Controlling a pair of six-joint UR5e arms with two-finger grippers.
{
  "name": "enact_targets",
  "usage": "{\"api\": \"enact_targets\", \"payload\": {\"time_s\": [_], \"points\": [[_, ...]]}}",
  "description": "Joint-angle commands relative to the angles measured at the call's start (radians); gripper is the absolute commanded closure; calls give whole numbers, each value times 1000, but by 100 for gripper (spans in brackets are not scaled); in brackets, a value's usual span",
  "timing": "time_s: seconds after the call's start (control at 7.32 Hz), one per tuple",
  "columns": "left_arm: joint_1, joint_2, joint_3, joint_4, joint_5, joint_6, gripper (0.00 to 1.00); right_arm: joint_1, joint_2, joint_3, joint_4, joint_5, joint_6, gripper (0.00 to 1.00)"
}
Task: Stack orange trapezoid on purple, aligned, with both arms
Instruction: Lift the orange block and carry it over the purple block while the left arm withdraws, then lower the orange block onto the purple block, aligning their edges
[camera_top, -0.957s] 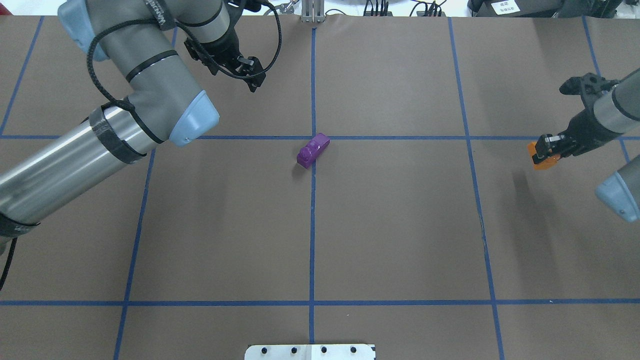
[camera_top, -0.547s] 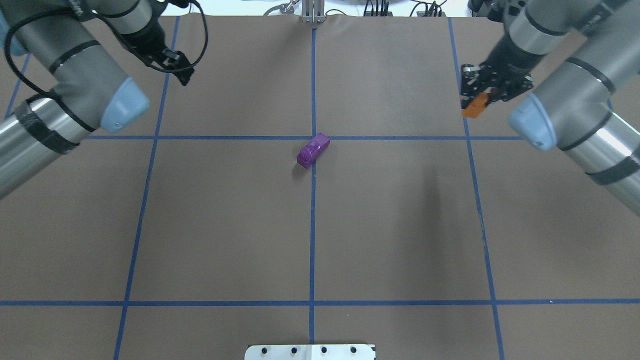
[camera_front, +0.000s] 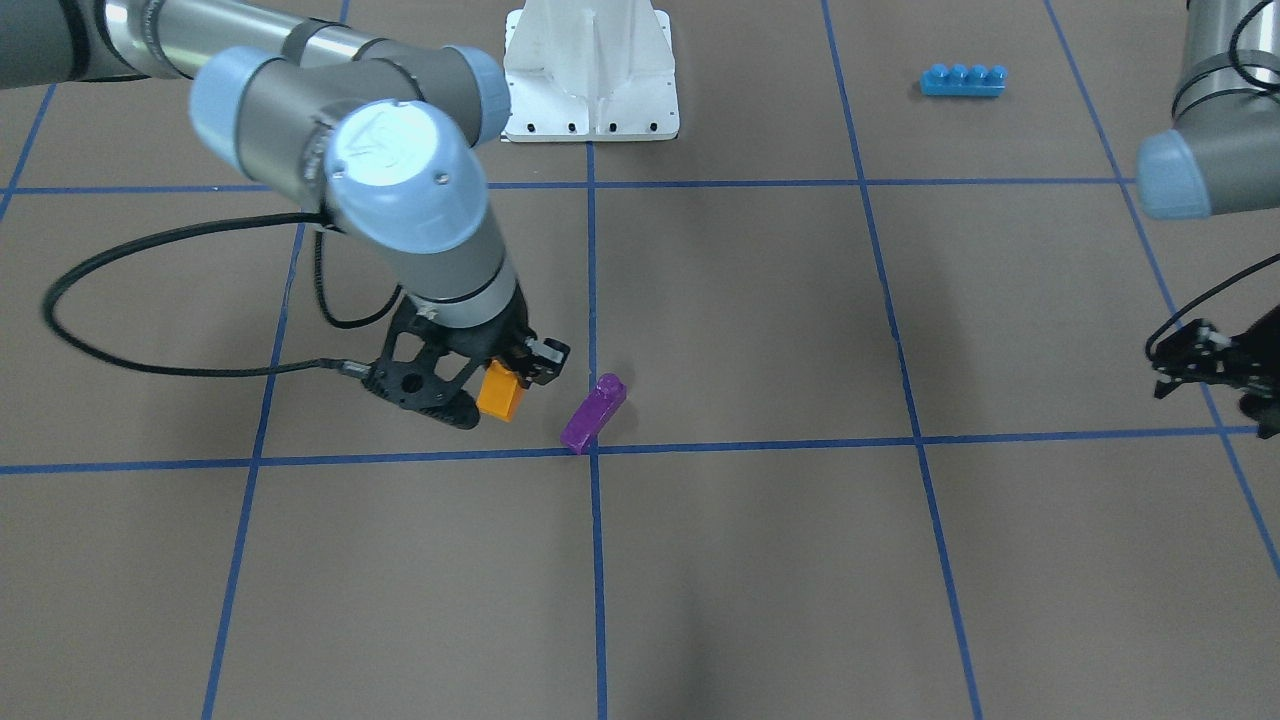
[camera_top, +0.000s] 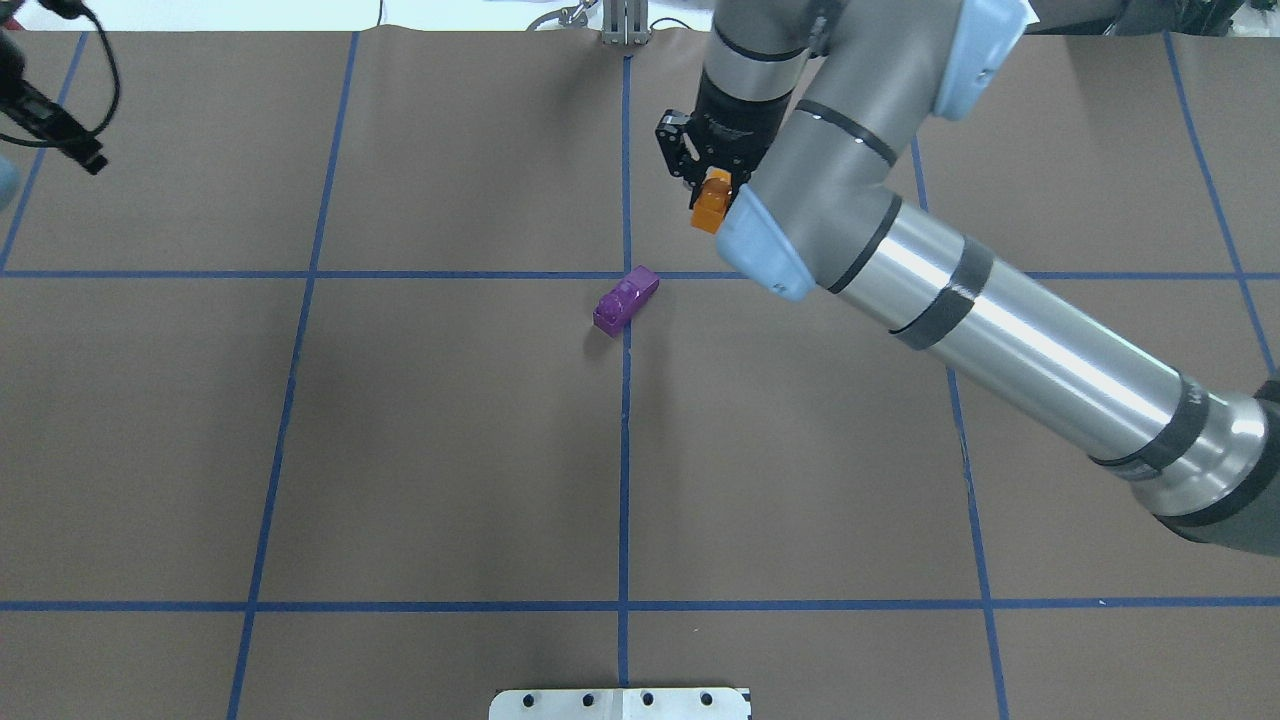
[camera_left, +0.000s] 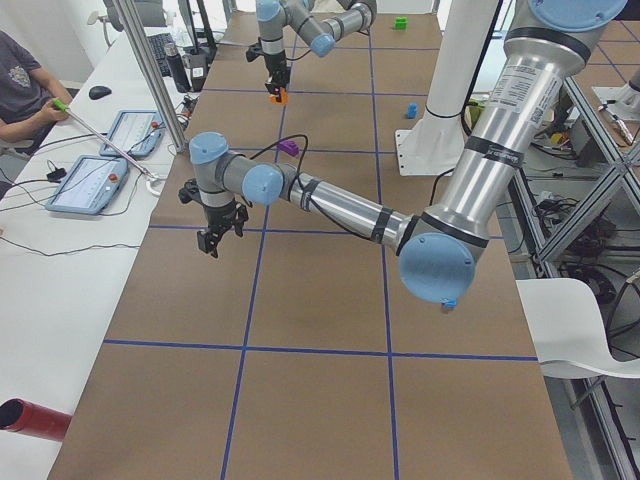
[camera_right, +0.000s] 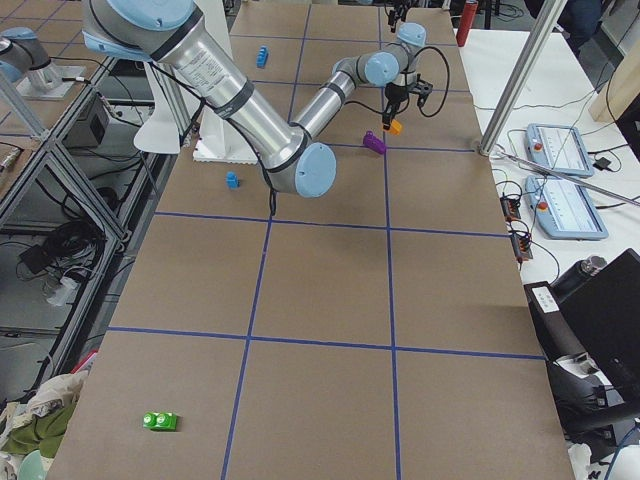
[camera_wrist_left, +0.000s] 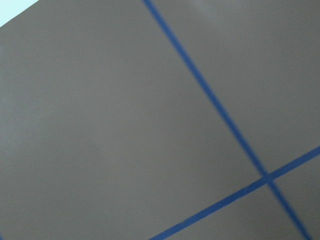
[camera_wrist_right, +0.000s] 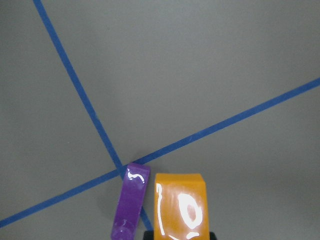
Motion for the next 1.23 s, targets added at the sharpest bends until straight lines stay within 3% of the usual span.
{"api": "enact_targets", "payload": {"time_s": [0.0, 0.14, 0.27, 1.09], "points": [[-71, 65, -1, -5, -8, 97, 0, -65, 28, -94, 120, -55, 263, 100], [-71, 69, -1, -6, -8, 97, 0, -84, 27, -155, 229, -59, 345, 100], [-71, 69, 1, -8, -8, 97, 0, -99, 27, -172, 253, -70, 373, 100], [-70, 73, 1, -11, -8, 97, 0, -135, 34, -191, 252, -104, 410, 100]]}}
